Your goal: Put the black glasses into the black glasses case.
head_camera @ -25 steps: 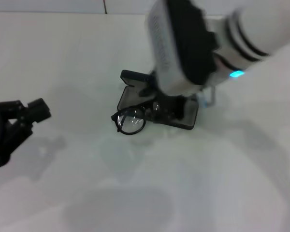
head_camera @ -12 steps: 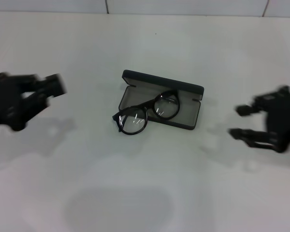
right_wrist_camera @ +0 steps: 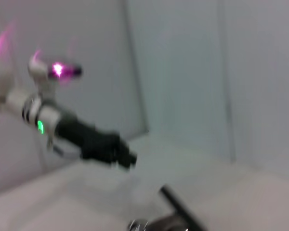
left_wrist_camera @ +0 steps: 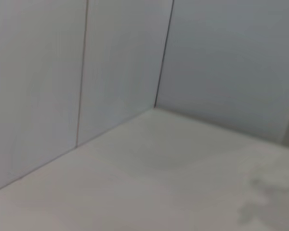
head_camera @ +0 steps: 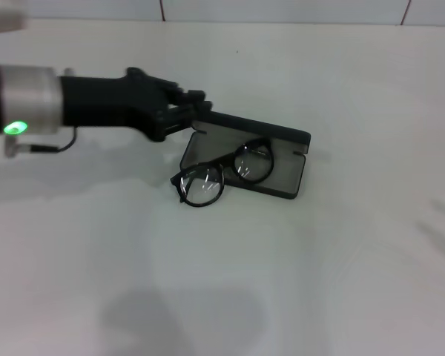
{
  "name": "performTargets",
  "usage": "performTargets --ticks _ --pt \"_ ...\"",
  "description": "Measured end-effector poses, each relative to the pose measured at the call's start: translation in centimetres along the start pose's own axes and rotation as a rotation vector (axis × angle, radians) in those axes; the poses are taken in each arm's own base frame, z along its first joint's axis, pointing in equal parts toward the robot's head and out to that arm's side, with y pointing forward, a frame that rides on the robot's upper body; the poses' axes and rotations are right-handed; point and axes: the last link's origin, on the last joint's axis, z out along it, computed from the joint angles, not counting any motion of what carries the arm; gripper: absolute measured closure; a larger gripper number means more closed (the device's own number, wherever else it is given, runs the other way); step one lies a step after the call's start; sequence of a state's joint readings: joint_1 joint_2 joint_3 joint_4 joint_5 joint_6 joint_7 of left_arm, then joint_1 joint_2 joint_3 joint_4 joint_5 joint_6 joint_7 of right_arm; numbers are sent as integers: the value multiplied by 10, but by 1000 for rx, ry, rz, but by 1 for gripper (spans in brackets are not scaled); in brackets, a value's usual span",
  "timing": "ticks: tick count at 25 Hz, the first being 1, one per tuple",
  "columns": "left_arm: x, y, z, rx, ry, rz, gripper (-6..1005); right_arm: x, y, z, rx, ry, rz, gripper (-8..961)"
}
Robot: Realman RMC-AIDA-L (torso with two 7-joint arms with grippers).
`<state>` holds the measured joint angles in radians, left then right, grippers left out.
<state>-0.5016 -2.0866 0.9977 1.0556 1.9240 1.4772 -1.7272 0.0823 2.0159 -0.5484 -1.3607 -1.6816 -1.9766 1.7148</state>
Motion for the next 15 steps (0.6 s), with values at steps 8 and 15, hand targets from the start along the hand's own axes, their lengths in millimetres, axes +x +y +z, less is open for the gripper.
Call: performTargets --ticks 8,15 --pt "16 0 38 105 -302 2 786 25 8 -41 69 -222 54 515" --pt "21 11 36 148 -371 -11 677 34 7 -38 71 -235 49 515"
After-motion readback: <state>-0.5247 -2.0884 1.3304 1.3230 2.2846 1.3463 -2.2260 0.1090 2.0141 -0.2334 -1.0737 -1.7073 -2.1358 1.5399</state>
